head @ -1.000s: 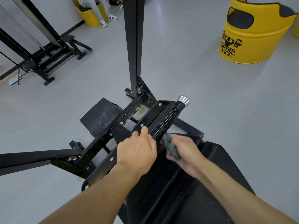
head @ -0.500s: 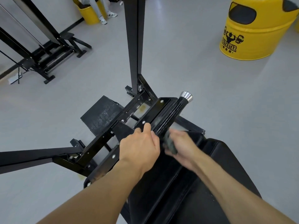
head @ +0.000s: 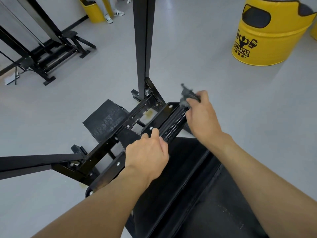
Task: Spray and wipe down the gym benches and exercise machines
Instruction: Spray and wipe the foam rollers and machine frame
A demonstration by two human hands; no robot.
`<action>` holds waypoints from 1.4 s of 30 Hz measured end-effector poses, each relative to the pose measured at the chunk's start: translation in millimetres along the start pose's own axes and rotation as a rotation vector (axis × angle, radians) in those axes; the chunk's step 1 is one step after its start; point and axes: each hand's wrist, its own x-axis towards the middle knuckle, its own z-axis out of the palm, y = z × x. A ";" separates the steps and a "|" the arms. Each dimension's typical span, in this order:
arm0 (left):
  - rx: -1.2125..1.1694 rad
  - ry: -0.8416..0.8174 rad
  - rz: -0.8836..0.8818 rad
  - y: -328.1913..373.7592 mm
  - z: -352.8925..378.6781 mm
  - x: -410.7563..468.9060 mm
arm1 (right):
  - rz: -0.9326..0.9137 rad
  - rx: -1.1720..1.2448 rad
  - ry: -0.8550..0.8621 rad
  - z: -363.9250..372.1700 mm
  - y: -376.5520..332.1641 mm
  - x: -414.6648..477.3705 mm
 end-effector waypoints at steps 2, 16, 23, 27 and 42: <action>-0.001 0.007 0.009 0.0 0.1 -0.2 | -0.053 -0.056 0.004 9.8 -4.3 -8.8; -0.037 -0.006 0.019 -0.7 -1.3 0.3 | -0.134 0.322 -0.008 -12.7 -22.6 -50.0; -0.021 0.004 0.022 -0.4 -0.6 -0.4 | -0.182 0.051 -0.030 1.7 -17.4 -40.4; -0.014 -0.015 0.022 0.0 -1.7 0.0 | -0.185 0.221 -0.109 4.3 -39.3 -81.2; -0.002 0.020 0.010 -2.3 3.3 1.1 | 1.019 1.076 0.028 5.4 -18.2 -19.2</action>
